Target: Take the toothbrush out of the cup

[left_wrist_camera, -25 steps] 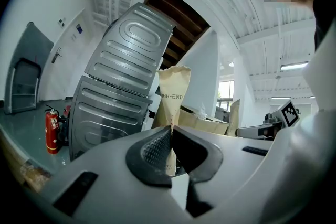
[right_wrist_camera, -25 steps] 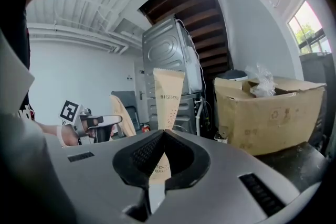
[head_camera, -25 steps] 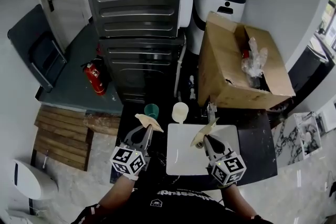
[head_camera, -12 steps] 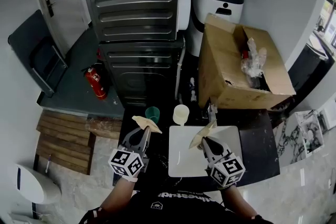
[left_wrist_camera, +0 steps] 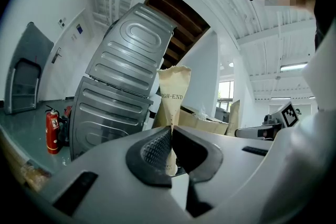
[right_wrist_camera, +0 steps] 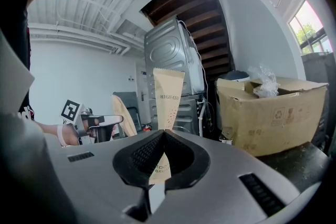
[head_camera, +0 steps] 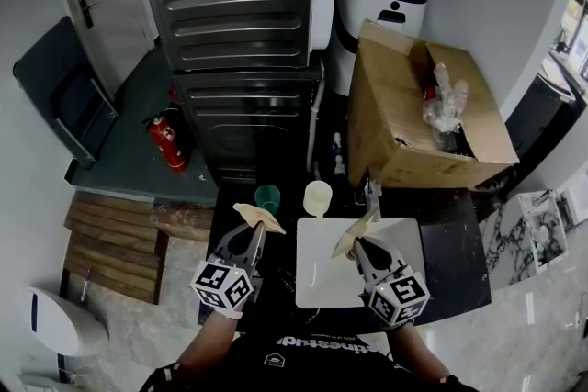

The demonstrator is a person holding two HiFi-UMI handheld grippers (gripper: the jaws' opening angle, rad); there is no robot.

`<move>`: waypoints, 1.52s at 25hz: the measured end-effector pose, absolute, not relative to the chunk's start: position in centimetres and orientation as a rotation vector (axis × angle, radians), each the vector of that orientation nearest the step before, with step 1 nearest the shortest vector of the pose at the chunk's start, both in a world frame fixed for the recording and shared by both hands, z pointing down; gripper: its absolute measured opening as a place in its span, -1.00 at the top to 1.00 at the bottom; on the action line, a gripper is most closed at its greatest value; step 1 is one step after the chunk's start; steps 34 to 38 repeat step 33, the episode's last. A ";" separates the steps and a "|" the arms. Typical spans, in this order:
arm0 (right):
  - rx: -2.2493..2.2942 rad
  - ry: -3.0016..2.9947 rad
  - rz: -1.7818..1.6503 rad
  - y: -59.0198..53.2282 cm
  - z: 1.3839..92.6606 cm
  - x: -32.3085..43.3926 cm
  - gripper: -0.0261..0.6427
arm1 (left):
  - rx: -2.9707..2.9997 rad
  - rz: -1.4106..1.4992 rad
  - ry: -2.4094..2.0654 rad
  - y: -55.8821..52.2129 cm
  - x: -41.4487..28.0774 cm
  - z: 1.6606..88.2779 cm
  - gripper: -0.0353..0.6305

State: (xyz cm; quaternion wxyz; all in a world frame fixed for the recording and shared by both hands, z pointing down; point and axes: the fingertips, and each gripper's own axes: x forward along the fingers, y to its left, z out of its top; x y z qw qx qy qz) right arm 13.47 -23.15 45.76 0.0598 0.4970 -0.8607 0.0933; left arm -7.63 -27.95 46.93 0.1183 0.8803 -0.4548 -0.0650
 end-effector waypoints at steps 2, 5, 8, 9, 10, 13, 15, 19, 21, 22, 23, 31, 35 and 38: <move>1.506 -2.602 0.276 -23.1 45.8 13.5 0.81 | 2.575 -0.192 -1.331 -28.0 -7.6 46.9 0.84; 1.503 -2.596 0.259 -23.1 45.8 13.4 0.81 | 2.574 -0.196 -1.330 -28.0 -7.7 46.9 0.84; 1.511 -2.575 0.250 -23.1 46.1 13.4 0.81 | 2.572 -0.196 -1.324 -28.1 -7.6 47.0 0.84; 1.511 -2.569 0.248 -23.1 46.2 13.5 0.81 | 2.571 -0.196 -1.324 -28.1 -7.6 47.0 0.84; 1.510 -2.566 0.247 -23.1 46.3 13.6 0.81 | 2.570 -0.196 -1.325 -28.1 -7.6 47.0 0.84; 1.509 -2.565 0.246 -23.1 46.3 13.6 0.81 | 2.567 -0.198 -1.326 -28.2 -7.6 47.0 0.84; 1.510 -2.564 0.249 -23.1 46.2 13.5 0.81 | 2.568 -0.199 -1.326 -28.2 -7.7 46.9 0.84; 1.507 -2.571 0.248 -23.0 46.1 13.4 0.81 | 2.571 -0.203 -1.326 -28.1 -7.7 46.9 0.84; 1.505 -2.575 0.246 -22.9 46.0 13.3 0.81 | 2.567 -0.203 -1.328 -28.2 -7.8 47.0 0.84; 1.505 -2.576 0.244 -22.9 46.0 13.3 0.81 | 2.564 -0.202 -1.329 -28.2 -7.8 47.1 0.84; 1.505 -2.577 0.244 -22.9 46.0 13.3 0.81 | 2.561 -0.201 -1.329 -28.2 -7.8 47.1 0.84; 1.498 -2.592 0.223 -23.0 45.5 13.3 0.81 | 2.557 -0.200 -1.333 -28.1 -7.8 47.2 0.84; 1.500 -2.594 0.215 -23.0 45.5 13.4 0.81 | 2.558 -0.201 -1.334 -28.1 -7.7 47.1 0.84; 1.500 -2.594 0.215 -23.0 45.5 13.4 0.81 | 2.558 -0.201 -1.334 -28.1 -7.7 47.1 0.84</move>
